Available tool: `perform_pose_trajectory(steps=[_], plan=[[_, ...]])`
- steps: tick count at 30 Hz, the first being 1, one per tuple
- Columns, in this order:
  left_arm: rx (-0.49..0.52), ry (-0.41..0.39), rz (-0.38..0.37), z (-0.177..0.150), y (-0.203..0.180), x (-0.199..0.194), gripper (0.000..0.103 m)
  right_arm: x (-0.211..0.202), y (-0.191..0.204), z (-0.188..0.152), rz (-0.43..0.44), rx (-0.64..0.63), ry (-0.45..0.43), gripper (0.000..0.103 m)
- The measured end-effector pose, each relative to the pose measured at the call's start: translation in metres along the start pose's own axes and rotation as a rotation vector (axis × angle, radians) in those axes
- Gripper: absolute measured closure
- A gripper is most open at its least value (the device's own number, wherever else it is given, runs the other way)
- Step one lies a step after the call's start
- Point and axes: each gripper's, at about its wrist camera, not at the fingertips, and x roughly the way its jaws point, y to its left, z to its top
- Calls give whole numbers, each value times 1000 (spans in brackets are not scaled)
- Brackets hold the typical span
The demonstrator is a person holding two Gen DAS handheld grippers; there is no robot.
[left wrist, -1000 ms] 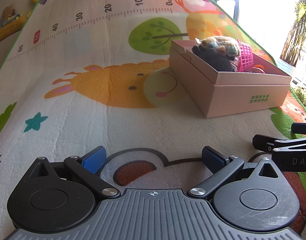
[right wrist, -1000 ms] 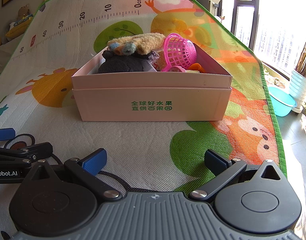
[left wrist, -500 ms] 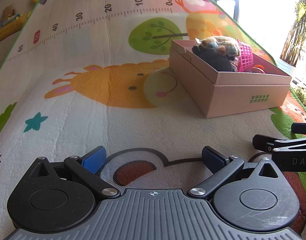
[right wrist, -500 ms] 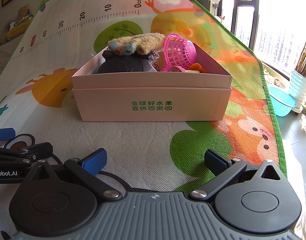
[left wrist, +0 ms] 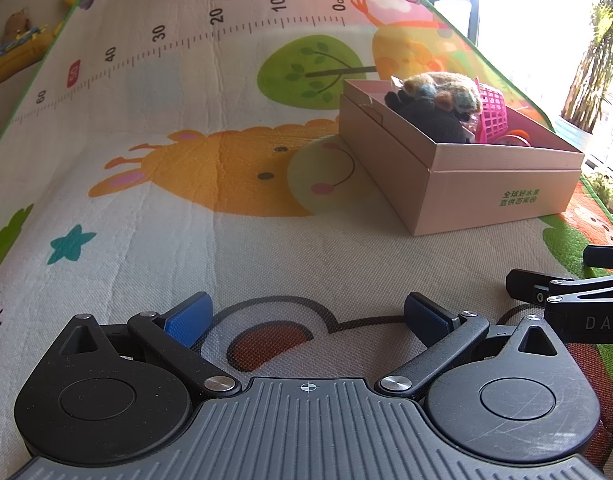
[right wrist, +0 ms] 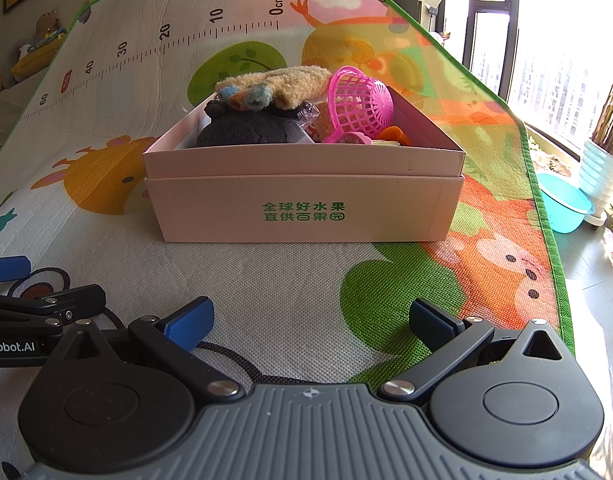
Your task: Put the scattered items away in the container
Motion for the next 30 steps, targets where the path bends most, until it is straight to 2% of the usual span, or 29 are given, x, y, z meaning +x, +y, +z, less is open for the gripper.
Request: perform_pose_trajectory(steps=[30], plan=[[13,9,-7,2,0,1,0,-1,2,1,0,0,0,0]])
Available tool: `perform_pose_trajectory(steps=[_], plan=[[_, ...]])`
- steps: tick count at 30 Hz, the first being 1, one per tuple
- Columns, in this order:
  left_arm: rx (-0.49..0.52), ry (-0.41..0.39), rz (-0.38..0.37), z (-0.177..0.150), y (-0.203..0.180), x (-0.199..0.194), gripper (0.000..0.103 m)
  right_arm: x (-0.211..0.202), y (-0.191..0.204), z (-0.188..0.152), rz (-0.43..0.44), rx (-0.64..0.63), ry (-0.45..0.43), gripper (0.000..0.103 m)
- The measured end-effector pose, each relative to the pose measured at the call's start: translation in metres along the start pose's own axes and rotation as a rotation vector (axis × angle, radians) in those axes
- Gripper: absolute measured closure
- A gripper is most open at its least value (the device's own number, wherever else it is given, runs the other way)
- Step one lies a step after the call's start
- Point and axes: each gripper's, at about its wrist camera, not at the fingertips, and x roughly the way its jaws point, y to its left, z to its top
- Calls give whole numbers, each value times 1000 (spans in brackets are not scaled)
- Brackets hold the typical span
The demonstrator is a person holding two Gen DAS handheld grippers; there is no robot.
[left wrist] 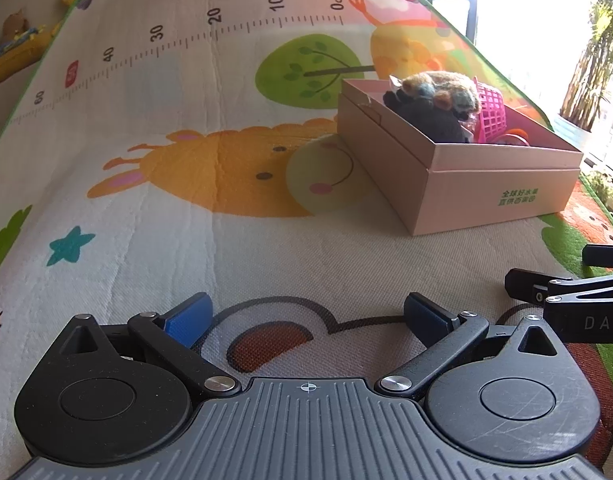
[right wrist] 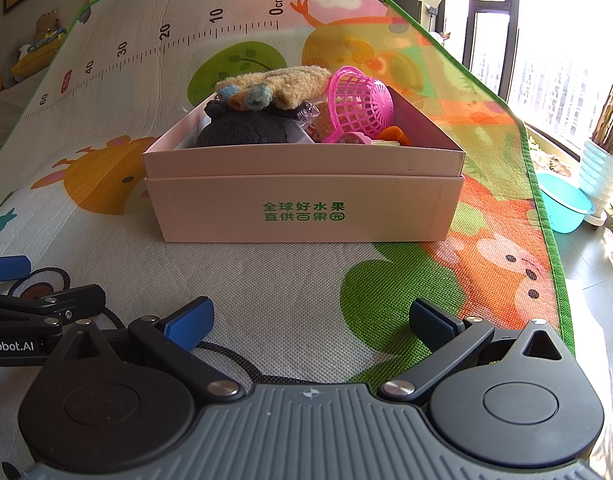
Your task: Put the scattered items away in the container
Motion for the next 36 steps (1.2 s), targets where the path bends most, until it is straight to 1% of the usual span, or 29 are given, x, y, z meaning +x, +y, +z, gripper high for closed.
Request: perform_pose_trajectory(steps=[3,7,9,17,36], plan=[[-7,25,-21,3,3,1,0,0,0,0,0,0,0,0],[8,38,-13,3,1,0,0,0,0,0,0,0,0,0],[0,42,-18,3,2,0,0,0,0,0,0,0,0,0],[-13,11,-25,-1,4,-2,0,0,0,0,0,0,0,0],[-14,6,-26,-2,4,-3,0,0,0,0,0,0,0,0]])
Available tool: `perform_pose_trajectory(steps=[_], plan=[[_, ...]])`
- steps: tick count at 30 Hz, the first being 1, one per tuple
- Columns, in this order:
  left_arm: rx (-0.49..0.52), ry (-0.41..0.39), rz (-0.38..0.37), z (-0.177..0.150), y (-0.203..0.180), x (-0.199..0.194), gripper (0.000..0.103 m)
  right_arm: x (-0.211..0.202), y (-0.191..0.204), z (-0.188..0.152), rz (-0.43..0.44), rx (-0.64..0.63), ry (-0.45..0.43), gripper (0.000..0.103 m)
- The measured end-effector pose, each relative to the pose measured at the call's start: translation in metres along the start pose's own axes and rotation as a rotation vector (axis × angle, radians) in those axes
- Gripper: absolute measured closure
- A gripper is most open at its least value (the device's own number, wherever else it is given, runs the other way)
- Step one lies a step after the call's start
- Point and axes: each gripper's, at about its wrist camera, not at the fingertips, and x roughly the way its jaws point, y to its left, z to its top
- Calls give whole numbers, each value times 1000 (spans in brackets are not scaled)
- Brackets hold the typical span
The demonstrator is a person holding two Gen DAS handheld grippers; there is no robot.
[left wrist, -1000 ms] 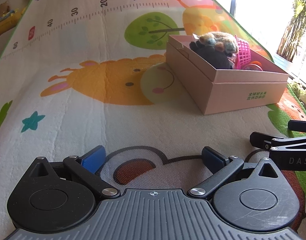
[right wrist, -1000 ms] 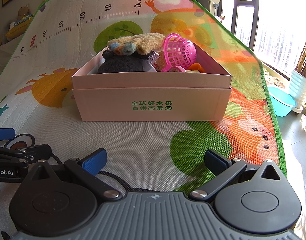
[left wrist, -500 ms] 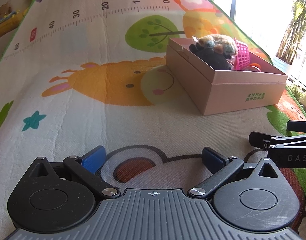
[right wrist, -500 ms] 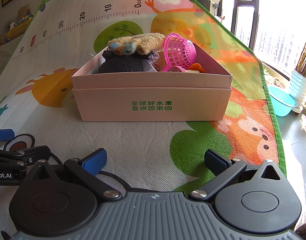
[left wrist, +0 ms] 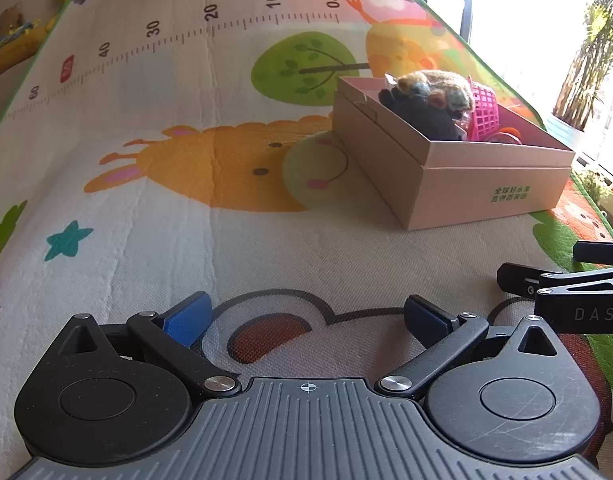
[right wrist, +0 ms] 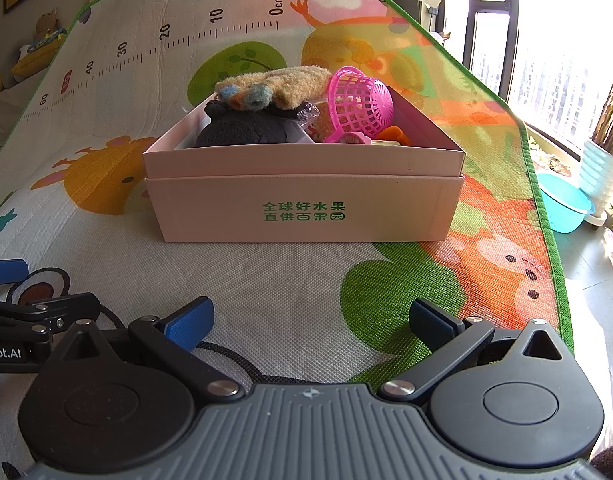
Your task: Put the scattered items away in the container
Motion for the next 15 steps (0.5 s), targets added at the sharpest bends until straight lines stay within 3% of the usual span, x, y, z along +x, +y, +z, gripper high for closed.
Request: perform_pose_trajectory(steps=[15], plan=[[20,16,11,2,-3,1,0,0,0,0,0,0,0,0]])
